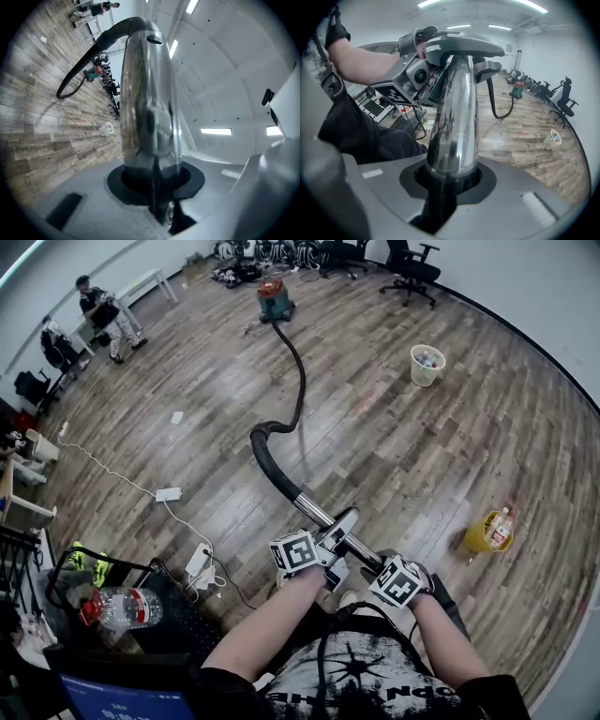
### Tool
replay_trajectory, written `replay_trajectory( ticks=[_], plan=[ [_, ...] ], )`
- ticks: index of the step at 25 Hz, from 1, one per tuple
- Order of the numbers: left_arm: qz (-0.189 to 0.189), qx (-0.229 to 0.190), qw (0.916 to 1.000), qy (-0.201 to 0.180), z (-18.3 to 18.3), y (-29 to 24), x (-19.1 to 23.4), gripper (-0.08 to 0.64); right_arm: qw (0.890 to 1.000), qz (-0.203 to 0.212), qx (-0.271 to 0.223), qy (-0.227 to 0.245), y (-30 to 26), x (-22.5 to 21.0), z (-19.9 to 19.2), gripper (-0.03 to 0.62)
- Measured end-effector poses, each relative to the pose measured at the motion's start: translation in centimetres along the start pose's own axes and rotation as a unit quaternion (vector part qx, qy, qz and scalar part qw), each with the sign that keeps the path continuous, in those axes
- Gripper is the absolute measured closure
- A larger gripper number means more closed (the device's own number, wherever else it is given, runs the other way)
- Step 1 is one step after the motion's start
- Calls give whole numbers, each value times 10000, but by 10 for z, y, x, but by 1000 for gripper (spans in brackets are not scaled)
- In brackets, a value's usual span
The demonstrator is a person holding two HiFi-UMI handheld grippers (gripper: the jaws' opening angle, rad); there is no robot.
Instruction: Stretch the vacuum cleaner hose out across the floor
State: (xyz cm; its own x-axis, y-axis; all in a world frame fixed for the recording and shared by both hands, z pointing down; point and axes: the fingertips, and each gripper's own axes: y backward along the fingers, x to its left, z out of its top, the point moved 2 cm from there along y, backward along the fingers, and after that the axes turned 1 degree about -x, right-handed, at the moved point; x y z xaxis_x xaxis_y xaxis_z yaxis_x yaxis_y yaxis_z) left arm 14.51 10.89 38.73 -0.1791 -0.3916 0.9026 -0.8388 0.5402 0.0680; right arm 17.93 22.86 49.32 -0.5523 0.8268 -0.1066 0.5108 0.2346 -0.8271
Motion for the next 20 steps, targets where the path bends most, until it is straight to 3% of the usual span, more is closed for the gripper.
replay_trajectory(
  ticks=[12,20],
  plan=[
    [-59,307,9995,-1,-41,17,-16,472,9997,-51,-87,-233,8,39,-28,500],
    [-195,318,9987,335,-67,70,-21,472,9988,-151,249,-392,4,99,-39,500]
  ],
)
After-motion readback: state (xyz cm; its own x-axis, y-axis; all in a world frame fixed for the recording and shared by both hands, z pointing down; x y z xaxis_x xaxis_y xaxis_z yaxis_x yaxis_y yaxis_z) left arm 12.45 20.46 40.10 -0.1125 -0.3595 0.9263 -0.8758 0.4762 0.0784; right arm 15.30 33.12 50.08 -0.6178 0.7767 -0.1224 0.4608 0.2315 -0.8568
